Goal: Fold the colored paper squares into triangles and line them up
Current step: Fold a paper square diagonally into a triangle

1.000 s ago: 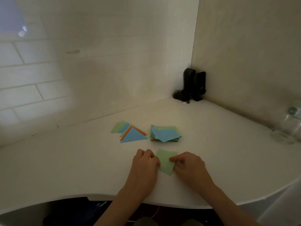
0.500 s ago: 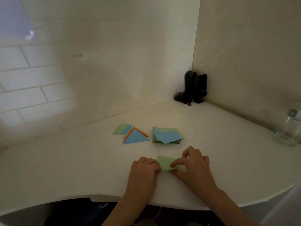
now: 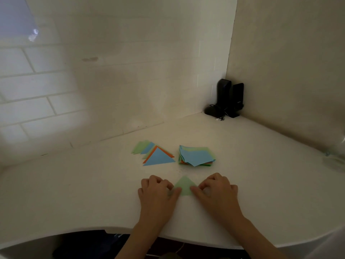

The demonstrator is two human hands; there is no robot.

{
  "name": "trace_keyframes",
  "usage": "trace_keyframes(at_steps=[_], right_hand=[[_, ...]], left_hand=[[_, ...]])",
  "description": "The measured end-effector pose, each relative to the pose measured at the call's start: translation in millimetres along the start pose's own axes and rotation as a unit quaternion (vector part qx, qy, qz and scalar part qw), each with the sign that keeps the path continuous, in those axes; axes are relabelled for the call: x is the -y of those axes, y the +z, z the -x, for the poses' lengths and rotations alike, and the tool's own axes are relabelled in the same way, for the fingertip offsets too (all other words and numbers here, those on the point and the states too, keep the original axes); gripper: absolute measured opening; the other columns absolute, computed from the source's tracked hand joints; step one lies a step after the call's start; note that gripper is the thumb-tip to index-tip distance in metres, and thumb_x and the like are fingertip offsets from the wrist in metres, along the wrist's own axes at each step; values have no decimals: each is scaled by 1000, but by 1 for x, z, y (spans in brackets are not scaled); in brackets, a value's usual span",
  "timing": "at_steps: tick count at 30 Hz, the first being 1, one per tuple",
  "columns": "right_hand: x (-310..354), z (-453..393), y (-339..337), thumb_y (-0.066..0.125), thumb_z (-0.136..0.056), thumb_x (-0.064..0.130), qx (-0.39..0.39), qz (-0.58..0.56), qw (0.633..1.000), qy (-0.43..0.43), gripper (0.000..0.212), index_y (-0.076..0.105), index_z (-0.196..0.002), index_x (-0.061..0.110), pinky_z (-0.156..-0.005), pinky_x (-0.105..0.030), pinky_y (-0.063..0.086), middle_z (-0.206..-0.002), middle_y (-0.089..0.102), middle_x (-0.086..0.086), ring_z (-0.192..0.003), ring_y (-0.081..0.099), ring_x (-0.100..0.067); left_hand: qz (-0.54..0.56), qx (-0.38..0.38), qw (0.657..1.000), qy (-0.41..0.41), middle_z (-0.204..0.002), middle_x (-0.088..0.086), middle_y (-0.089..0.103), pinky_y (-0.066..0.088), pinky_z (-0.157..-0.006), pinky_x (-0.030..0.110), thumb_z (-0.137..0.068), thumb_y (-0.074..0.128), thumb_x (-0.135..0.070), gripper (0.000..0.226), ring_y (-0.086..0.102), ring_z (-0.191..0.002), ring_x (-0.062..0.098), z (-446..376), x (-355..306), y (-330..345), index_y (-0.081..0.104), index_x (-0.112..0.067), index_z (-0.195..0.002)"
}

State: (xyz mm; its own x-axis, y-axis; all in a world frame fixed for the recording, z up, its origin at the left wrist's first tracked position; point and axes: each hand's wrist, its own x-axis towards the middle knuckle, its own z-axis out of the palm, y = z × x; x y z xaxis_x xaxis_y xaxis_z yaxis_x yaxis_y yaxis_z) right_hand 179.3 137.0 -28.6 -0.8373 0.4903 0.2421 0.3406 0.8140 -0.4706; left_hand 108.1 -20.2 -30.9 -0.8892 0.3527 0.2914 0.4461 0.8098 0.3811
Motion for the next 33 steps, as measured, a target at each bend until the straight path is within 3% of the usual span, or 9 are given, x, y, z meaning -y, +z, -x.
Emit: trace_keyframes(at_steps=[5, 11, 16, 19, 21, 23, 27, 30, 33], right_hand=[[4, 1, 6, 55, -74, 69, -21, 30, 999, 9, 33, 59, -78, 37, -76, -29, 20, -91, 44, 16, -95, 43, -6], [-2, -7, -2, 62, -73, 63, 28, -27, 999, 21, 30, 50, -85, 38, -79, -29, 25, -93, 52, 17, -93, 48, -4], [-9, -13, -15, 71, -75, 44, 93, -108, 989, 28, 21, 51, -79, 41, -87, -33, 37, -90, 57, 17, -80, 48, 0], [-12, -13, -18, 73, -75, 37, 100, -134, 985, 31, 23, 51, -76, 42, -90, -38, 42, -85, 58, 17, -74, 48, -1], [-11, -11, -18, 72, -76, 39, 99, -125, 987, 27, 24, 49, -74, 45, -89, -35, 41, -87, 58, 16, -75, 48, -1], [-9, -8, -17, 70, -78, 40, 94, -110, 989, 21, 23, 48, -75, 46, -85, -31, 37, -92, 57, 15, -80, 48, -2], [-8, -5, -17, 65, -81, 41, 89, -91, 992, 19, 12, 53, -83, 43, -85, -30, 30, -98, 55, 15, -93, 49, -5], [-9, -4, -16, 64, -81, 42, 83, -86, 993, 13, 11, 54, -84, 41, -85, -29, 30, -98, 55, 15, -95, 49, -5], [-11, -4, -14, 65, -81, 44, 72, -84, 994, 4, 11, 54, -84, 41, -84, -28, 31, -97, 54, 16, -92, 48, -5]], left_hand=[[-53, -52, 997, 18, -79, -1, 48, 36, -62, 35, -74, 41, -66, 49, 46, -75, 23, 1, -6, 11, 61, -21, -66], [-23, -9, 999, -26, -104, -10, 40, 26, -83, 29, -85, 48, -62, 31, 35, -103, 15, -1, 3, 6, 52, -32, -93], [50, -4, 998, -21, -96, -14, 45, 25, -75, 28, -83, 63, -45, 14, 32, -92, 10, -2, 19, -5, 55, -33, -83], [87, -37, 995, 28, -88, -8, 49, 37, -70, 31, -78, 73, -20, 9, 40, -83, 15, -2, 20, -2, 65, -22, -81], [93, -44, 993, 53, -91, 1, 53, 38, -67, 30, -80, 68, -5, 13, 46, -83, 21, 2, 10, -1, 66, -12, -89], [74, -46, 994, 60, -102, 8, 53, 34, -70, 27, -89, 58, -10, 15, 46, -92, 22, 7, -6, 0, 62, -8, -103], [-20, 4, 1000, 24, -118, 5, 43, 37, -85, 28, -94, 47, -44, 38, 40, -104, 19, 7, -36, -2, 47, -16, -121], [41, 52, 998, -12, -117, 2, 44, 39, -84, 25, -88, 61, -38, 41, 47, -104, 18, -4, -39, -3, 48, -18, -121], [147, 77, 986, -18, -96, -5, 55, 44, -80, 26, -83, 68, -21, 29, 55, -89, 14, -11, -32, -7, 58, -20, -110]])
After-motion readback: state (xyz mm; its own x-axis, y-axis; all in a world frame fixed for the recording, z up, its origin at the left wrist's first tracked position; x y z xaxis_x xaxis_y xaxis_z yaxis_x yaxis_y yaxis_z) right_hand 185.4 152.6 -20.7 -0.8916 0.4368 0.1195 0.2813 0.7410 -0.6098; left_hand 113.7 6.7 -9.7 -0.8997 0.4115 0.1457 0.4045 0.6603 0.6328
